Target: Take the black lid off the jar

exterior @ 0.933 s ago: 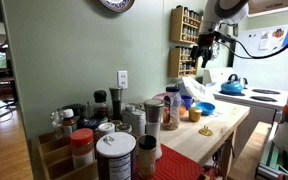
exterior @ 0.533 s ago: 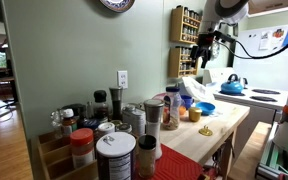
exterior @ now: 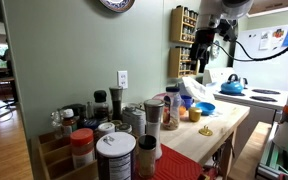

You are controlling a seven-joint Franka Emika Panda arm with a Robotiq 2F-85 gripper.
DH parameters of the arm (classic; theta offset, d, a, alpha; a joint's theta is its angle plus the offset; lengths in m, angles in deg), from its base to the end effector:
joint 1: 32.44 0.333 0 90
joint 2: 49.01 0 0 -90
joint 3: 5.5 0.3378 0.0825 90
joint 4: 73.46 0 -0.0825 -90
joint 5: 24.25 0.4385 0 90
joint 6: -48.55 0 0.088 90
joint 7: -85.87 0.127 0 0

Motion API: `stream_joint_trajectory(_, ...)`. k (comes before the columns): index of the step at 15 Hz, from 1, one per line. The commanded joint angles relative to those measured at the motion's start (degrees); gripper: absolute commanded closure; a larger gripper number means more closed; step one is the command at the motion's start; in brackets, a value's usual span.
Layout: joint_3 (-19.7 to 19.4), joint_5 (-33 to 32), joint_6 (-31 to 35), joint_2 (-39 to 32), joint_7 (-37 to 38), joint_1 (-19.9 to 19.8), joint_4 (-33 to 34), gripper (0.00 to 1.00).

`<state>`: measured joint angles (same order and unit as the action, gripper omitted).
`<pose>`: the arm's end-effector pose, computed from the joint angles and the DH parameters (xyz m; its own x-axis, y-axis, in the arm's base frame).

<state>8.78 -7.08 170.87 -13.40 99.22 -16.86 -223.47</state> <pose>0.3508 0.2167 0.4288 0.9908 0.1002 0.0905 0.1132 -0.9819 -0.1520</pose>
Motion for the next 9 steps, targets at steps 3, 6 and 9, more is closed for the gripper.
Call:
stream_joint_trajectory(3, 5.2, 3.2, 14.3, -5.7, 2.3, 3.0, -0.2, 0.0)
stream_joint_trajectory(6, 7.1, -0.2, 22.5, -11.0, 2.4, 2.0, 0.2, 0.0)
stream_joint_trajectory(9, 5.6, -0.5, 22.8, -10.6, 2.0, 3.2, 0.0, 0.0)
